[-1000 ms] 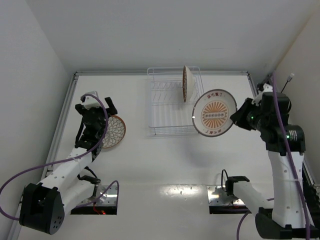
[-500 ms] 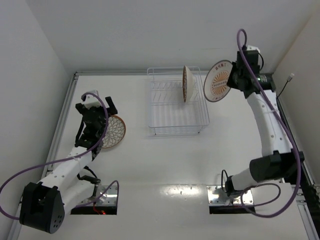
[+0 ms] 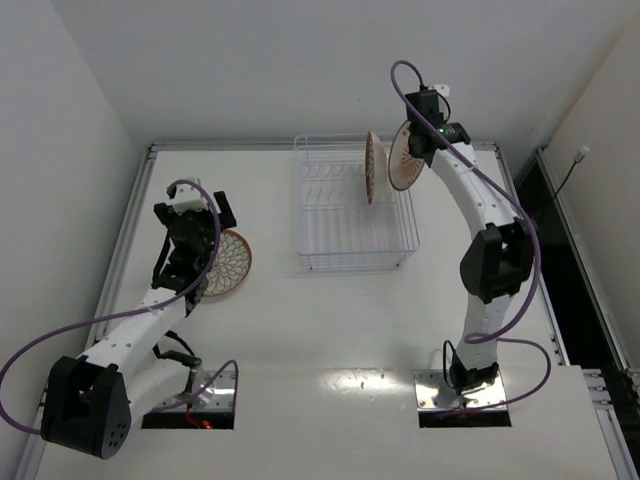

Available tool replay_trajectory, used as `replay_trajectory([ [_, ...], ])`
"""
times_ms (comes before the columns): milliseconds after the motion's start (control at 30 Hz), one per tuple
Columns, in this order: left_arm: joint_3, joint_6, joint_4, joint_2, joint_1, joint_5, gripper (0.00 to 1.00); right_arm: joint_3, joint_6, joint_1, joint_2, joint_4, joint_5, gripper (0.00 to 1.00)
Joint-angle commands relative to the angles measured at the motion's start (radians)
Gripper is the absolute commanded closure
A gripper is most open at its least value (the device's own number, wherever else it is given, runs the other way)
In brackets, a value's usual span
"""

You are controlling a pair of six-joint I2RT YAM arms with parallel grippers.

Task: Load the plates into the dish rack

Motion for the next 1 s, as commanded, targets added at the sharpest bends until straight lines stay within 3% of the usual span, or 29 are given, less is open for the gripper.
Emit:
replay_trajectory([
  [0, 0.041, 0.011, 0.014, 0.013, -0.007, 0.01, 0.0, 0.079, -0.02, 0.038, 0.015, 0.146, 0.115, 1.0],
  [400, 0.072, 0.011, -0.014, 0.031, -0.007, 0.043, 0.0, 0.014, -0.124, 0.088, 0.108, 0.239, 0.135, 1.0],
  [700, 0.072, 0.011, -0.014, 0.031, -0.007, 0.033, 0.0, -0.056, -0.074, 0.166, 0.139, 0.217, 0.114, 1.0],
  [900, 0.072, -0.002, -0.014, 0.04, -0.007, 0.01, 0.0, -0.141, -0.016, 0.166, 0.108, 0.19, 0.038, 0.88],
  [967, 0.081, -0.034, -0.046, 0.04, -0.007, -0.034, 0.0, -0.15, -0.016, 0.166, 0.079, 0.168, 0.016, 0.68],
])
